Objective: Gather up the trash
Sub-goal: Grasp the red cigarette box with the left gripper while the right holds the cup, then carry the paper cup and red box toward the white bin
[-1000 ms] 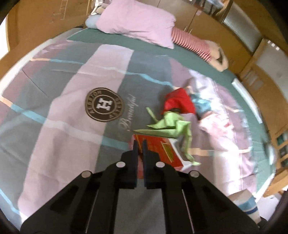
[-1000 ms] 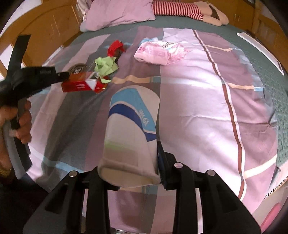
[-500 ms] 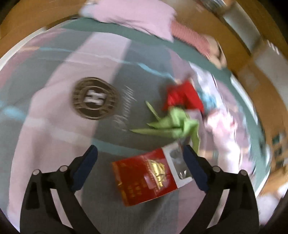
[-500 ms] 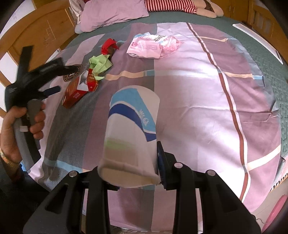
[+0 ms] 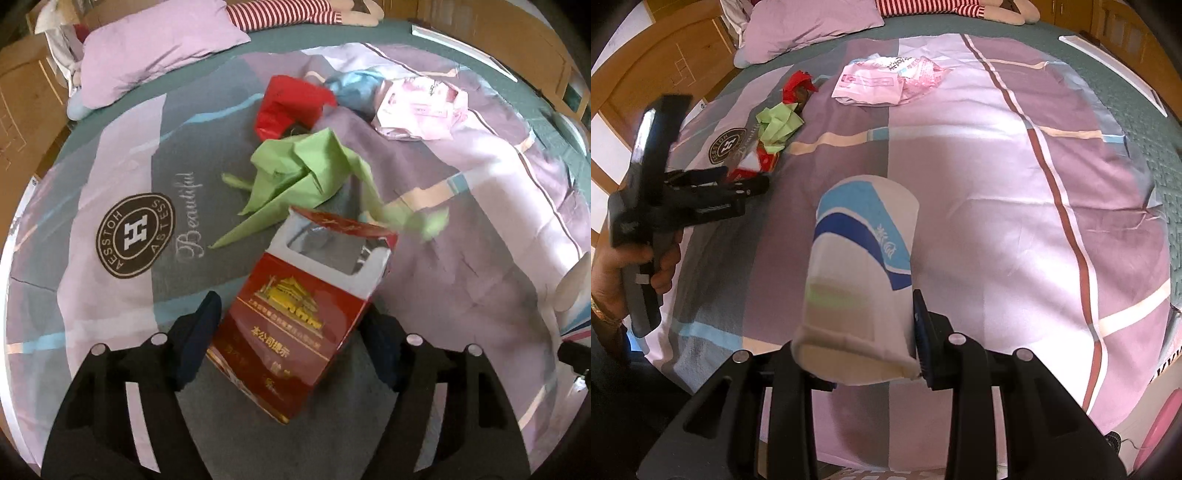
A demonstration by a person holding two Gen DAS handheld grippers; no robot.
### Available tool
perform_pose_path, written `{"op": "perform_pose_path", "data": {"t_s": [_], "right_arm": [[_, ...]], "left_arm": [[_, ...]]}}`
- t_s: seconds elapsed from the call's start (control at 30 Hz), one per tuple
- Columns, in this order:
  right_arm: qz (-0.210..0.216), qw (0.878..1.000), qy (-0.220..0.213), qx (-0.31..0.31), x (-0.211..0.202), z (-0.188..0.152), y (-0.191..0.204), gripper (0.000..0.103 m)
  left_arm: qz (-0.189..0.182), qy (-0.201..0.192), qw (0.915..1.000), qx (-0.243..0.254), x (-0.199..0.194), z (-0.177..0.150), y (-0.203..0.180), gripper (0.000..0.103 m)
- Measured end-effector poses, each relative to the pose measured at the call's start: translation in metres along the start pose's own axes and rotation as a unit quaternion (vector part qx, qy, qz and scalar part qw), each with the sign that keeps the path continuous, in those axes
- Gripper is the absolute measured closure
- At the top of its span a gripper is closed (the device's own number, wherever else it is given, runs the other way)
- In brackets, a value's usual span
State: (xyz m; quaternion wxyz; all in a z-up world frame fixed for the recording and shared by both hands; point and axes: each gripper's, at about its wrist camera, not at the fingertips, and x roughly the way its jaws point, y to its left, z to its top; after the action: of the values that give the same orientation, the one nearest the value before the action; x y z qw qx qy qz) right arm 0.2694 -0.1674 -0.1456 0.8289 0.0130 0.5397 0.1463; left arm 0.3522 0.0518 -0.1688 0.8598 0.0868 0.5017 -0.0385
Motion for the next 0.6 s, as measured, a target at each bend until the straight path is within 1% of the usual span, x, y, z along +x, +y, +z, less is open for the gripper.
{"op": "perform_pose_path", "data": {"t_s": [0.03,0.13,0.17,0.2,0.27,0.3,0.33,0.4,0.47,0.53,0.6], "right_arm": [[-0.001,1.000,-0.004,0.003,-0.002,0.000,-0.001,0.070],[-0.001,1.000,-0.020,0.012,-0.010,-0.002,-0.002,0.070],[0.000,0.999,-0.029,0.014,-0.016,-0.003,-0.001,0.071],[0.001,0.999,-0.035,0.014,-0.020,-0.004,0.000,0.071],[0.004,0.999,-0.047,0.013,-0.029,-0.008,0.003,0.071],[0.005,0.999,-0.051,0.012,-0.032,-0.009,0.004,0.071],[0.006,0.998,-0.055,0.011,-0.036,-0.012,0.006,0.071],[0.008,0.998,-0.060,0.012,-0.042,-0.015,0.007,0.071],[0.014,0.998,-0.064,0.017,-0.050,-0.021,0.006,0.071],[0.017,0.997,-0.068,0.022,-0.055,-0.024,0.005,0.071],[0.020,0.997,-0.075,0.024,-0.063,-0.030,0.005,0.071]], "left_arm": [[-0.005,-0.003,1.0000,-0.007,-0.003,0.000,0.001,0.038],[-0.020,-0.018,0.9992,-0.030,-0.016,-0.003,0.002,0.050],[-0.016,-0.026,0.9990,-0.032,-0.022,-0.004,-0.001,0.060],[-0.010,-0.035,0.9989,-0.029,-0.028,-0.006,-0.005,0.078],[0.006,-0.050,0.9987,-0.013,-0.043,-0.010,-0.012,0.080],[0.010,-0.068,0.9976,-0.008,-0.054,-0.013,-0.015,0.080],[0.006,-0.079,0.9969,-0.009,-0.061,-0.015,-0.016,0.080],[-0.016,-0.094,0.9950,-0.029,-0.073,-0.018,-0.012,0.081],[-0.046,-0.113,0.9905,-0.063,-0.085,-0.025,-0.004,0.081],[-0.078,-0.135,0.9832,-0.094,-0.100,-0.033,0.002,0.081],[-0.102,-0.154,0.9756,-0.119,-0.113,-0.040,0.008,0.081]]}}
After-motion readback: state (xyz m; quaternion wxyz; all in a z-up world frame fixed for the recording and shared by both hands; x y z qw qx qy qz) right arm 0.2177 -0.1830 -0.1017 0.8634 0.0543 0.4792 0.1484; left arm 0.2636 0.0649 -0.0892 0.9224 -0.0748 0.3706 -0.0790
